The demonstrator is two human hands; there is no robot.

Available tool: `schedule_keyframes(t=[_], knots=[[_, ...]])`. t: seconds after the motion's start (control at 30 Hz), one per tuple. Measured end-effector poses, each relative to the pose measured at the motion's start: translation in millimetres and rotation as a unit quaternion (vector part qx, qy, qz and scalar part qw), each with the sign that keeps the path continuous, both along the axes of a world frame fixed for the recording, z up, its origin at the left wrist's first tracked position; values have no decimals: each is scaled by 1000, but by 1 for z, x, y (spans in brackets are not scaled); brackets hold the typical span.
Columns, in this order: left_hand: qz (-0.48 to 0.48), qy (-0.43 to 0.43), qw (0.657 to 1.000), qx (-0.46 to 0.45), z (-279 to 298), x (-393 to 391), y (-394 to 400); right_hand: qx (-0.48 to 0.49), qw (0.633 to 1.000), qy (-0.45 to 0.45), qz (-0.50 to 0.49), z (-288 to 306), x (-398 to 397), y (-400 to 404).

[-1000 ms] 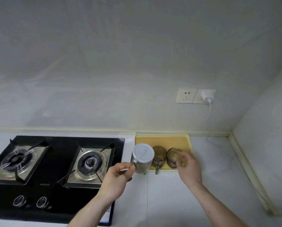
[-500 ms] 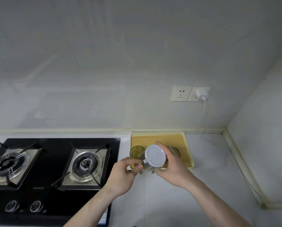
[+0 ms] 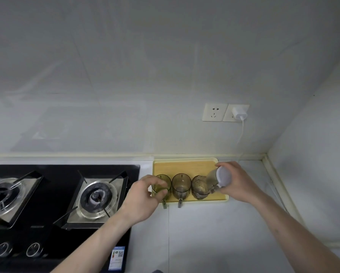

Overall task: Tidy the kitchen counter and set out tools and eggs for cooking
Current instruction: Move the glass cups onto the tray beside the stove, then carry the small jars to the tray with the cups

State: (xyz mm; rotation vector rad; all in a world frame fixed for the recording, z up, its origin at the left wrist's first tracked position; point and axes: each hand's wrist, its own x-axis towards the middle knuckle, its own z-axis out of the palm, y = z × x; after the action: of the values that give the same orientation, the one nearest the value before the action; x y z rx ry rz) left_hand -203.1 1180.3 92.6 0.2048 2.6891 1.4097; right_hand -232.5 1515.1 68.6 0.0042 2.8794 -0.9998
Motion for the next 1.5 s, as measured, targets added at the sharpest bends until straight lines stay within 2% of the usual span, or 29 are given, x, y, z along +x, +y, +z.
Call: schedule_keyframes(t=[0.2, 0.4, 0.77, 1.07, 1.27, 1.33, 1.43, 1.5], knots=[[20, -25, 999, 10, -2, 3, -16, 97, 995, -22, 13, -20, -29, 31], [21, -34, 999, 12, -6, 6, -24, 208, 971, -95, 70, -46, -38, 35], [36, -46, 998, 7, -9, 6, -26, 247, 948, -111, 165, -69, -53, 20], [29, -54, 998, -11, -14, 11, -25, 240, 942, -163, 170, -76, -50, 21], [28, -49, 998, -2, -15, 15, -25, 187, 960, -159, 134, -72, -38, 18], [30, -49, 998, 10, -17, 18, -28, 155, 976, -121, 93, -61, -33, 9], [47, -57, 997, 6, -22, 28, -41, 66, 997, 4, 36, -38, -23, -31], [57, -54, 997, -3, -27, 37, -57, -3, 997, 69, 16, -20, -11, -75]])
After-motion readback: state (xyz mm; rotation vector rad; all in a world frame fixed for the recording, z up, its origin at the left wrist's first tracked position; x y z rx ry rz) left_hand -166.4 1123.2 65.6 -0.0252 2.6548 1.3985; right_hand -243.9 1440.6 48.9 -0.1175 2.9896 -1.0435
